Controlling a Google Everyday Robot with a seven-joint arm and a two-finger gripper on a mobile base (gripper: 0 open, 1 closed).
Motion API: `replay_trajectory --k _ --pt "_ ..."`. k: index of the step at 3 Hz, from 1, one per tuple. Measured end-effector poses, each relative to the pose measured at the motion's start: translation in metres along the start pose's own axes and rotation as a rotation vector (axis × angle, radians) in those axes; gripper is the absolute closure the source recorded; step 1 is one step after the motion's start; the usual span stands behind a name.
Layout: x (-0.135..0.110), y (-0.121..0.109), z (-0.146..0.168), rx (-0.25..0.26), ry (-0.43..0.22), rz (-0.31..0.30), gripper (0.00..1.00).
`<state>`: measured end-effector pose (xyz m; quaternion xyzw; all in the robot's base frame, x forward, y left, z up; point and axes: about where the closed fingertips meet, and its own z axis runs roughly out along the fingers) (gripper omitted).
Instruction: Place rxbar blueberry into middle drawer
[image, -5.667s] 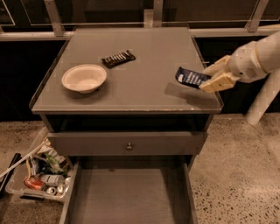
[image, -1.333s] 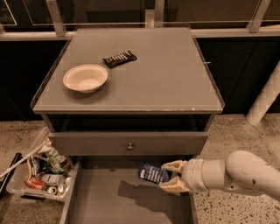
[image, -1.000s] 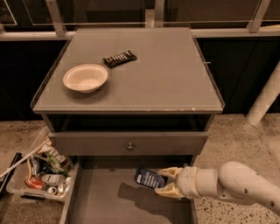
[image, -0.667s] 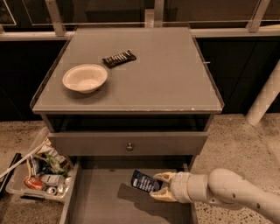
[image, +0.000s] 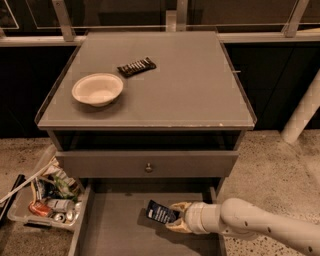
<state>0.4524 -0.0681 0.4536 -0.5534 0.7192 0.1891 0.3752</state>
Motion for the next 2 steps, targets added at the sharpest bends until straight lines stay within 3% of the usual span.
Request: replay_trajectory --k 2 --pt "0.036 0.0 0.035 -0.018 0.023 -0.007 1.0"
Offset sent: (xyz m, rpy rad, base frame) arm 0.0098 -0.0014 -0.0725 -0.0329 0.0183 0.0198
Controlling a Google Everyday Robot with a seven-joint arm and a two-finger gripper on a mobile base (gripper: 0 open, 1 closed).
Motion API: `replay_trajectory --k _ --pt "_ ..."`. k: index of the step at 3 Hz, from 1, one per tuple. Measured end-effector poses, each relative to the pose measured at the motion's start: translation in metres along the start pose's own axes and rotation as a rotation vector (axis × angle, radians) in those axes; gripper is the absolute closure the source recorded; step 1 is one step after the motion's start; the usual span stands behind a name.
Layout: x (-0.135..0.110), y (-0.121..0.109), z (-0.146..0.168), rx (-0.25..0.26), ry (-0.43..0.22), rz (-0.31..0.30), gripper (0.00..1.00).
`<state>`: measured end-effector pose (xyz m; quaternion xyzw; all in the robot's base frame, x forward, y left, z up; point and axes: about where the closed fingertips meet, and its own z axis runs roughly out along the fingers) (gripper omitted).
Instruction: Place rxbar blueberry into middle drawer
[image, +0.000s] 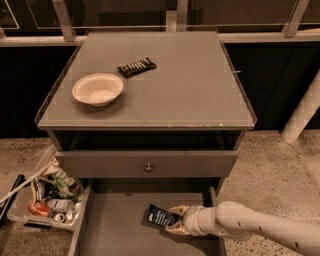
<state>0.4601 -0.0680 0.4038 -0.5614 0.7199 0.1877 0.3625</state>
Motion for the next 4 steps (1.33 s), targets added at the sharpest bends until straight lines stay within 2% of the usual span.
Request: replay_trajectory --k 2,4 --pt "0.011 0.005 0.014 -0.004 0.024 -0.021 1.0" --pt "0.021 0.011 0.027 -0.022 0.048 -0.005 1.0"
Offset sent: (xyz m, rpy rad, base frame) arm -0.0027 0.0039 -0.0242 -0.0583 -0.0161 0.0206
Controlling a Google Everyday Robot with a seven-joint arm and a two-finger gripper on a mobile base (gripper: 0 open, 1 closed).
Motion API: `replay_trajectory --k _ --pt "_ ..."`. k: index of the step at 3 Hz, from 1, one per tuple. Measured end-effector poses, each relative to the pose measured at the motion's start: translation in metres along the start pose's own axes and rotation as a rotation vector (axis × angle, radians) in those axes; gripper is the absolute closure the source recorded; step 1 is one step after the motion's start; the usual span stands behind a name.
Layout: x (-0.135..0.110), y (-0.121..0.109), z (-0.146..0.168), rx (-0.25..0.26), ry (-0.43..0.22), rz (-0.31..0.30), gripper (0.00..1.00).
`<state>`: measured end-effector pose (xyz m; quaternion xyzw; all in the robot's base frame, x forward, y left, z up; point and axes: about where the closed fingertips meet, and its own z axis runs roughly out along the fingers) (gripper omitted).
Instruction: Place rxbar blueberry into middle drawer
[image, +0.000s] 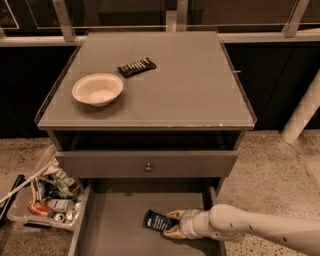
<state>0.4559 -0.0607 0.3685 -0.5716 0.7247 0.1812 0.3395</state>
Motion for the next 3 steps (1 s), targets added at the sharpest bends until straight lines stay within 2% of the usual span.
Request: replay_trajectory --k 1,3 --pt "0.0 0.0 0.0 0.0 0.0 0.0 0.81" --pt "0.0 0.0001 0.0001 0.0 0.0 0.0 0.35"
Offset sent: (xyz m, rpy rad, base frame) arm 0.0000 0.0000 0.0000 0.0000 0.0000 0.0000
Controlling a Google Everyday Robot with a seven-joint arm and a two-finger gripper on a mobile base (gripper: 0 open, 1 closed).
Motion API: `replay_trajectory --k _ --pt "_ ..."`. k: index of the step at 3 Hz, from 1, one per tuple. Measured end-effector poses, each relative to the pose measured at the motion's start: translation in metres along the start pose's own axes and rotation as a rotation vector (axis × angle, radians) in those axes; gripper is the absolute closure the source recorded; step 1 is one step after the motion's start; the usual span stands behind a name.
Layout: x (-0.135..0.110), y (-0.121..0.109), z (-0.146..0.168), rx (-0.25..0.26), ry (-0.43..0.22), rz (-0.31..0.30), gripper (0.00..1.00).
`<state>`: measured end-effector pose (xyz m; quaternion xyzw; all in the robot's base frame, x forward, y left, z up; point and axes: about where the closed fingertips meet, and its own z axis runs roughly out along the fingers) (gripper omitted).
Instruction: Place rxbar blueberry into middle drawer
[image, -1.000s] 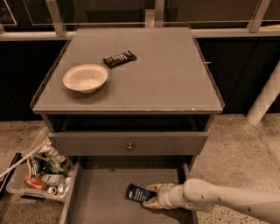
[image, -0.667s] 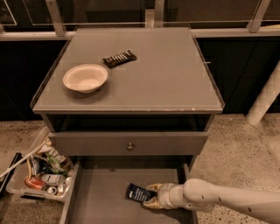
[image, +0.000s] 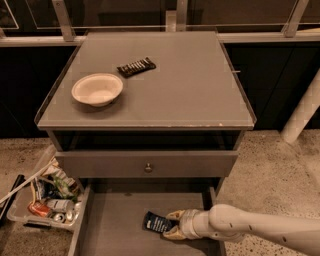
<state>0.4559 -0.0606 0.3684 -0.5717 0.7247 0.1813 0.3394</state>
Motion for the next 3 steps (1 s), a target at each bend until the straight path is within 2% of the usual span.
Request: replay_trajectory --k 1,2,3 --pt "0.0 0.0 0.0 0.0 0.0 0.0 0.12" --pt "0.0 0.0001 0.0001 0.0 0.0 0.0 0.0" --pt "0.0 0.0001 0.0001 0.0 0.0 0.0 0.0"
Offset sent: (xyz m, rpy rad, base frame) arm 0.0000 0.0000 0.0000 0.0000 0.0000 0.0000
